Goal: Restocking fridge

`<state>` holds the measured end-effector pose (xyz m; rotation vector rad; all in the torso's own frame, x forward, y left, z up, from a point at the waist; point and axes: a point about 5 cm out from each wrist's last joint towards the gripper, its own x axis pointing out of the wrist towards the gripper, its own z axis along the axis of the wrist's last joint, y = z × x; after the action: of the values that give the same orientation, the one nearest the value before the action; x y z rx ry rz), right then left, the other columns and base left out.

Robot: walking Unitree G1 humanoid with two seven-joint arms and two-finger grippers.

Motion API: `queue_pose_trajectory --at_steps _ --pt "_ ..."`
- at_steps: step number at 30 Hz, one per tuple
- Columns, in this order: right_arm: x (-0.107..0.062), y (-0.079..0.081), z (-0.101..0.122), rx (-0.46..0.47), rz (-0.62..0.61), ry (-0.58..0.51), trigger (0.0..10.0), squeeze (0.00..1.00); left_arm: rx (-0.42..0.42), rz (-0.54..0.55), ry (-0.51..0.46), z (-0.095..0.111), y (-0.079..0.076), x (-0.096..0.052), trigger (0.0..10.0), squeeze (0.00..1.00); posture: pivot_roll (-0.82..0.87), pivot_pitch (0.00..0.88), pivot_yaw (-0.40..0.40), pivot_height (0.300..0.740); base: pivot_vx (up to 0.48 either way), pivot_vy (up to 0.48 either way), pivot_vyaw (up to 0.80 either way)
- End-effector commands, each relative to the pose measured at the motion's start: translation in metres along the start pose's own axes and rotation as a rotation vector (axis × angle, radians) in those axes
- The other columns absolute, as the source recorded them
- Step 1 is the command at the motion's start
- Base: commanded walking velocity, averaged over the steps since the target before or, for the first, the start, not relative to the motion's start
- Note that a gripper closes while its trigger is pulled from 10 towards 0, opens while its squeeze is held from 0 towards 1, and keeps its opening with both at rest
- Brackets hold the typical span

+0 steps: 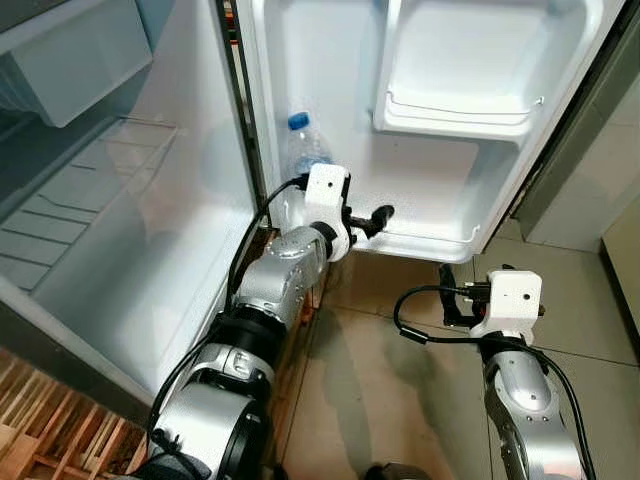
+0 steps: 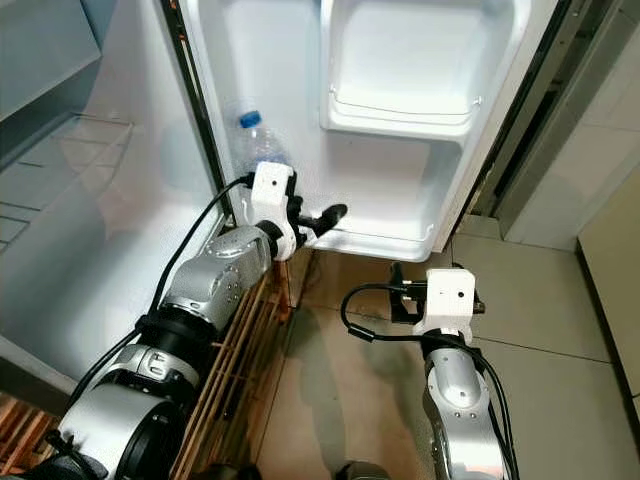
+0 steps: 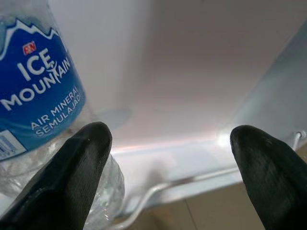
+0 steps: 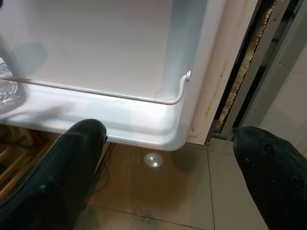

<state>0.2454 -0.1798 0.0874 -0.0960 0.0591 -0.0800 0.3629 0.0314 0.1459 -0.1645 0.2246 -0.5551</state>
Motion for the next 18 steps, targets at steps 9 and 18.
queue_pose_trajectory --at_steps 9,18 --pt "-0.002 -0.001 -0.001 -0.004 -0.015 0.008 10.0 0.18 0.043 -0.019 -0.007 -0.004 -0.002 0.003 10.0 0.00 -0.25 0.050 0.064 0.740 0.000 0.000 0.00" --pt "-0.001 -0.002 -0.001 -0.005 -0.012 0.010 10.0 0.18 -0.043 -0.126 0.103 -0.025 -0.018 0.001 10.0 0.00 -0.25 0.051 0.060 0.740 0.000 0.000 0.00"
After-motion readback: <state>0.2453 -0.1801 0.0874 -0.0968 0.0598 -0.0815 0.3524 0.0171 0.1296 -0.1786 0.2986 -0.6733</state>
